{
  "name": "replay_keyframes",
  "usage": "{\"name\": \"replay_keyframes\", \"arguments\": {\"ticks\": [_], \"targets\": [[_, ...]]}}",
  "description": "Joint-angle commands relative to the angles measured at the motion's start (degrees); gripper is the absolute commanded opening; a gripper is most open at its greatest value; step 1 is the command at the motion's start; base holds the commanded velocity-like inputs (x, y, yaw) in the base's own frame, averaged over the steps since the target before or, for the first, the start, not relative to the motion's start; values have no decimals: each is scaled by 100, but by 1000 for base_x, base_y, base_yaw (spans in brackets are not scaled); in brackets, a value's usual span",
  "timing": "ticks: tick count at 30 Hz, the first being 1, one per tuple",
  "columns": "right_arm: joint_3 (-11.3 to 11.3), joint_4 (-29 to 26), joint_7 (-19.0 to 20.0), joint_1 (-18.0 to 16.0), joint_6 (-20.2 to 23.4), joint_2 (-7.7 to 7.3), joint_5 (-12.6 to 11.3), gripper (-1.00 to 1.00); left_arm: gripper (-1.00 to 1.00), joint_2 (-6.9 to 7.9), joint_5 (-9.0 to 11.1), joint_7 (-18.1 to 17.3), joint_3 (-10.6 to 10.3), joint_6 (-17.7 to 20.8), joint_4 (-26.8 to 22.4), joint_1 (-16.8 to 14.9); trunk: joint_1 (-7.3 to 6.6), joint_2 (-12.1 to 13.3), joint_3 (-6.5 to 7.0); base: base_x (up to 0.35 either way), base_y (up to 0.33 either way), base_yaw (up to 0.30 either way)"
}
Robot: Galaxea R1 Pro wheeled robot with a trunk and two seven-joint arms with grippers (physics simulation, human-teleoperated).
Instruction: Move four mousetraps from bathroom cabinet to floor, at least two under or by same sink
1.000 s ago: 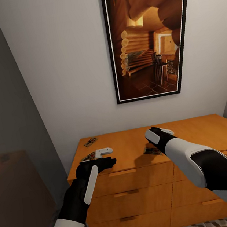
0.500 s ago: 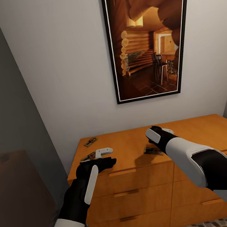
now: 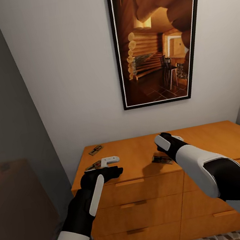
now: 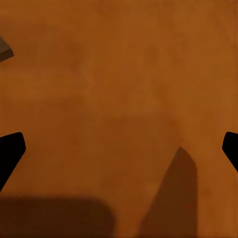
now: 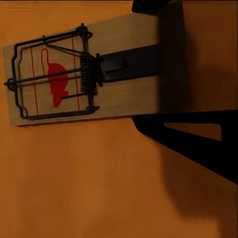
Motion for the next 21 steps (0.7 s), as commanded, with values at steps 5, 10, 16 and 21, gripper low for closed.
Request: {"name": "replay_keyframes", "arguments": {"ticks": [5,10,16,21], "targets": [[-59,-2894,-1329,-2,1580,56,-75,-100,100,2,107,55,-5,17,13,1,1,-2,-9,0,0,0],[-61,-2988,-1408,-2,1619,78,-79,-100,100,2,112,53,-5,17,15,1,1,-2,-9,0,0,0],[-66,-3005,-1456,-2,1626,83,-80,-100,100,2,117,52,-5,17,16,2,1,-2,-9,0,0,0],[-70,-3007,-1480,-2,1626,83,-86,-100,100,2,117,52,-5,17,16,4,1,-2,-9,0,0,0]]}}
